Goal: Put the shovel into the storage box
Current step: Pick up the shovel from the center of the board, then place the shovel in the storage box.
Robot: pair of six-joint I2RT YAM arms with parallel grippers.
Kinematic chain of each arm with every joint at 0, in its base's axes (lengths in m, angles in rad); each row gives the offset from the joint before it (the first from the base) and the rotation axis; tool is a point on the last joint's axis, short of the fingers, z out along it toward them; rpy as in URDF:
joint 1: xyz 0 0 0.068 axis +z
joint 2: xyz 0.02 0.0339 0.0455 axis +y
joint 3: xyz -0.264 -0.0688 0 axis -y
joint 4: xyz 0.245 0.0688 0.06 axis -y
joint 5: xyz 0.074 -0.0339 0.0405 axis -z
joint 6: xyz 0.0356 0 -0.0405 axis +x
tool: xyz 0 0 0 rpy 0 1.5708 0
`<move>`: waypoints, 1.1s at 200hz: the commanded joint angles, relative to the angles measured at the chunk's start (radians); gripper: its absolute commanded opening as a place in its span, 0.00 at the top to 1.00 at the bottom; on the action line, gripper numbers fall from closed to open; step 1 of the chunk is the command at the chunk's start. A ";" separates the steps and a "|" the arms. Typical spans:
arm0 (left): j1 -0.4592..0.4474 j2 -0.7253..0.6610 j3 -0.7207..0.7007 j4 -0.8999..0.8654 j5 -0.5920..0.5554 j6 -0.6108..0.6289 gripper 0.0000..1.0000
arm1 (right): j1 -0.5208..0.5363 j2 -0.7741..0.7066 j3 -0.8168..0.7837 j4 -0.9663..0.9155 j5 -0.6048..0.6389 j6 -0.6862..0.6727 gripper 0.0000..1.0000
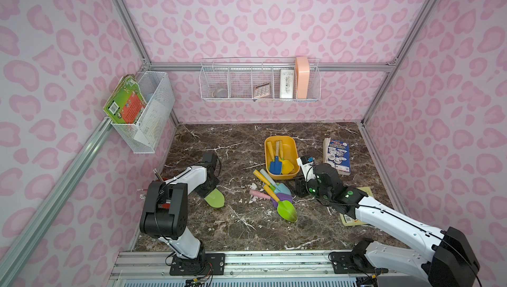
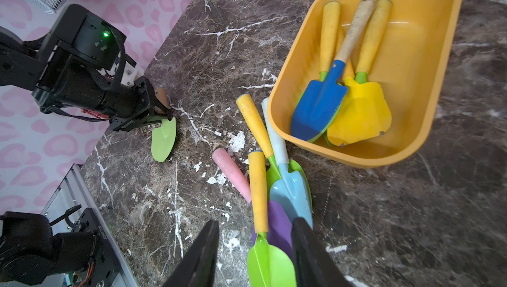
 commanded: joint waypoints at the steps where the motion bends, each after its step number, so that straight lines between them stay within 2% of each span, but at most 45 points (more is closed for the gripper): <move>1: -0.031 -0.003 0.034 -0.024 0.062 0.056 0.98 | -0.009 -0.011 -0.008 0.026 0.005 0.004 0.54; 41: -0.153 -0.010 0.185 -0.090 0.063 0.122 0.99 | -0.029 -0.032 -0.021 0.031 -0.001 0.008 0.54; 99: -0.298 0.076 0.463 -0.183 0.083 0.202 0.98 | -0.044 -0.088 -0.049 0.017 0.012 0.018 0.54; 220: -0.451 0.368 0.924 -0.198 0.181 0.242 0.99 | -0.092 -0.171 -0.101 -0.013 0.025 0.042 0.54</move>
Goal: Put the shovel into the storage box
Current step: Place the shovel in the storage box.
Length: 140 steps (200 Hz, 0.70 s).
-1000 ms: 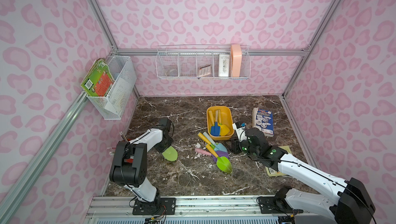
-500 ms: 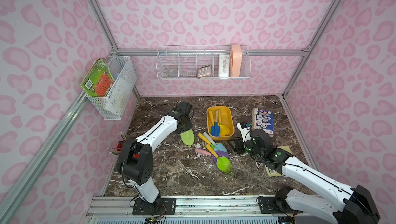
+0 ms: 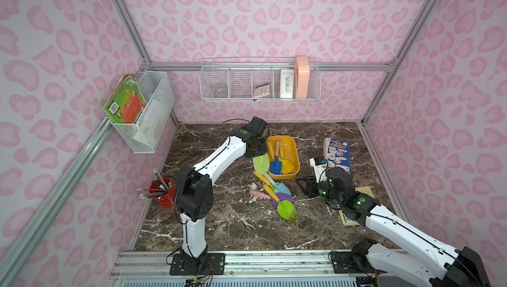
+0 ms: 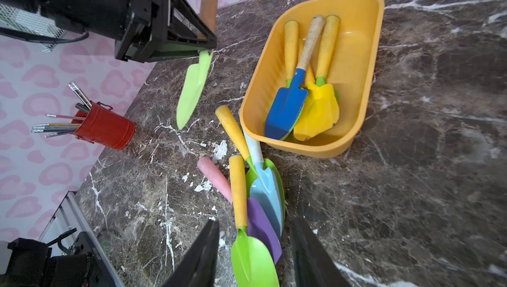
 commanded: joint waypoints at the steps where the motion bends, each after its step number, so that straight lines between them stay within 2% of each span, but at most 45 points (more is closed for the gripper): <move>1: -0.016 0.051 0.070 -0.007 0.014 0.019 1.00 | -0.006 -0.017 -0.005 -0.010 0.016 0.006 0.54; 35: -0.035 0.149 0.168 0.027 0.044 0.049 0.99 | -0.023 -0.054 -0.019 -0.030 0.023 0.014 0.54; 65: -0.039 0.208 0.199 0.099 0.057 0.092 0.99 | -0.038 -0.089 -0.042 -0.039 0.022 0.024 0.54; 140: -0.062 0.331 0.294 0.126 -0.002 0.141 0.98 | -0.085 -0.110 -0.069 -0.048 -0.005 0.025 0.54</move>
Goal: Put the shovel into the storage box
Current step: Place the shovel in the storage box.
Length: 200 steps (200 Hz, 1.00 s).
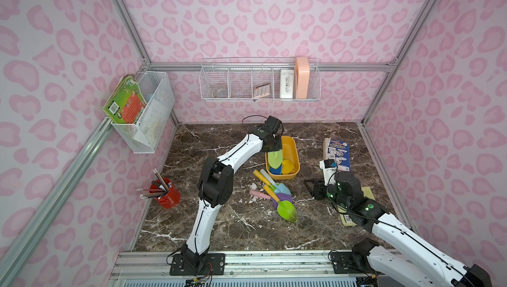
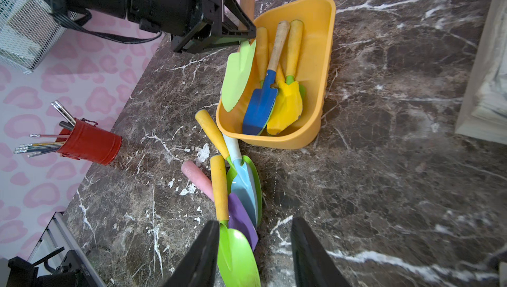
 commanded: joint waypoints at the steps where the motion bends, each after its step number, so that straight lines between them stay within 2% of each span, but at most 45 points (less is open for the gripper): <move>1: -0.010 0.031 0.027 0.006 -0.028 0.033 0.98 | -0.009 0.002 -0.003 0.003 -0.016 0.004 0.54; 40: -0.023 0.056 0.019 -0.015 -0.097 0.029 0.97 | -0.021 0.016 -0.006 0.017 -0.032 0.006 0.54; 106: -0.027 0.060 -0.022 0.003 -0.139 0.028 0.92 | -0.023 0.033 -0.004 0.030 -0.040 0.008 0.54; 160: -0.029 0.044 -0.024 0.009 -0.116 0.025 0.69 | -0.024 0.027 -0.008 0.031 -0.042 0.016 0.54; 200: -0.035 -0.012 -0.027 -0.002 -0.114 0.032 0.64 | -0.024 0.026 -0.006 0.033 -0.046 0.020 0.54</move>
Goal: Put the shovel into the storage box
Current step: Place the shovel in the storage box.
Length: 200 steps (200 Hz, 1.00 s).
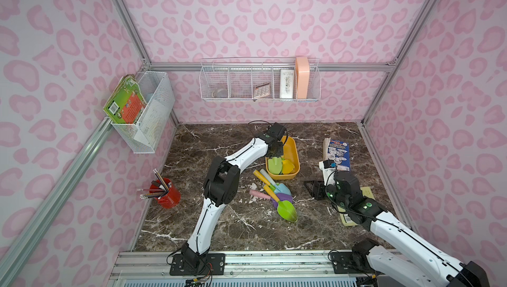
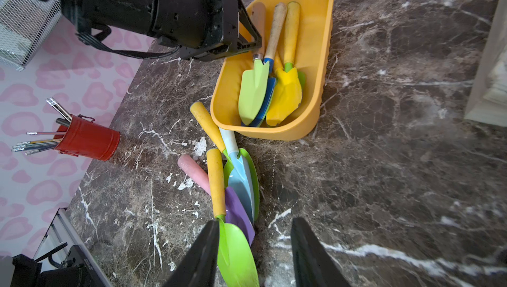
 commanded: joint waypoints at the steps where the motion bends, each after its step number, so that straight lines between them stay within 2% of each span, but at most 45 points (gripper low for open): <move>1: -0.006 -0.044 0.001 -0.003 -0.003 0.011 0.64 | 0.000 -0.003 0.001 0.029 -0.004 0.010 0.54; 41: -0.021 -0.116 -0.004 -0.020 0.044 0.043 0.64 | 0.000 -0.010 0.015 0.018 0.001 0.003 0.53; 66: -0.041 -0.193 -0.056 -0.020 0.088 0.070 0.63 | 0.000 -0.013 0.031 0.005 0.010 -0.012 0.52; 123: -0.050 -0.477 -0.372 0.055 0.144 0.078 0.61 | 0.000 0.032 0.074 0.013 0.009 -0.047 0.51; 179: -0.049 -0.735 -0.635 0.078 0.101 0.102 0.47 | 0.011 0.102 0.102 0.051 -0.018 -0.063 0.51; 200: -0.049 -0.812 -0.708 0.074 0.100 0.096 0.47 | 0.033 0.146 0.128 0.060 -0.012 -0.075 0.51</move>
